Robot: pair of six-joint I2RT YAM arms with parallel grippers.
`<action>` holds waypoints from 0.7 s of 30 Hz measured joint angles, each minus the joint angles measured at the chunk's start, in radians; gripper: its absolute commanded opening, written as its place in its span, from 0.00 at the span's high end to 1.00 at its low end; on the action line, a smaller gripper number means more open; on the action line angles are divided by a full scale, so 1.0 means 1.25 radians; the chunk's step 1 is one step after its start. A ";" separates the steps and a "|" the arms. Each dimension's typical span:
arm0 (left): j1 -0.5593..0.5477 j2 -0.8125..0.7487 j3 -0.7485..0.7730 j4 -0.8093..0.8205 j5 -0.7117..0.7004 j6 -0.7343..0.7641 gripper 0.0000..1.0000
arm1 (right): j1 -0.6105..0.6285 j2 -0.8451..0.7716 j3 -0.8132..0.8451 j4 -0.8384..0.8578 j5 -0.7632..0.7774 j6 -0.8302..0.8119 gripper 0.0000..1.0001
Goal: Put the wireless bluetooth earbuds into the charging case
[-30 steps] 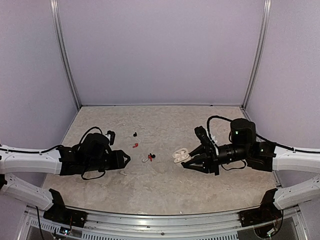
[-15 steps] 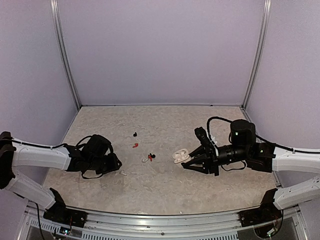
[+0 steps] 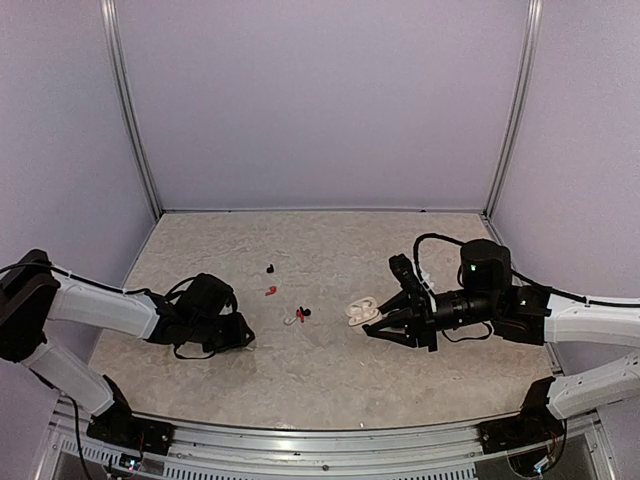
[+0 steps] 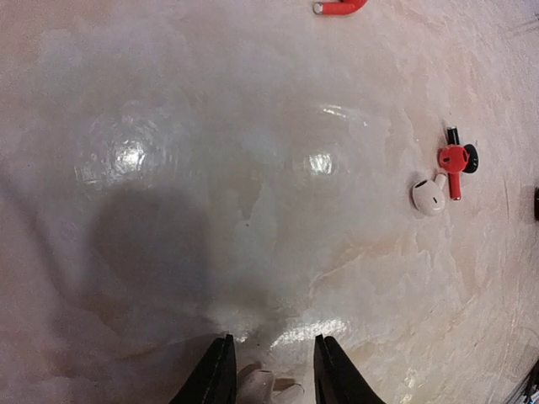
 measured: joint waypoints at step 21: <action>-0.108 0.040 0.122 -0.083 -0.018 0.124 0.47 | 0.000 -0.001 0.000 -0.013 0.003 -0.003 1.00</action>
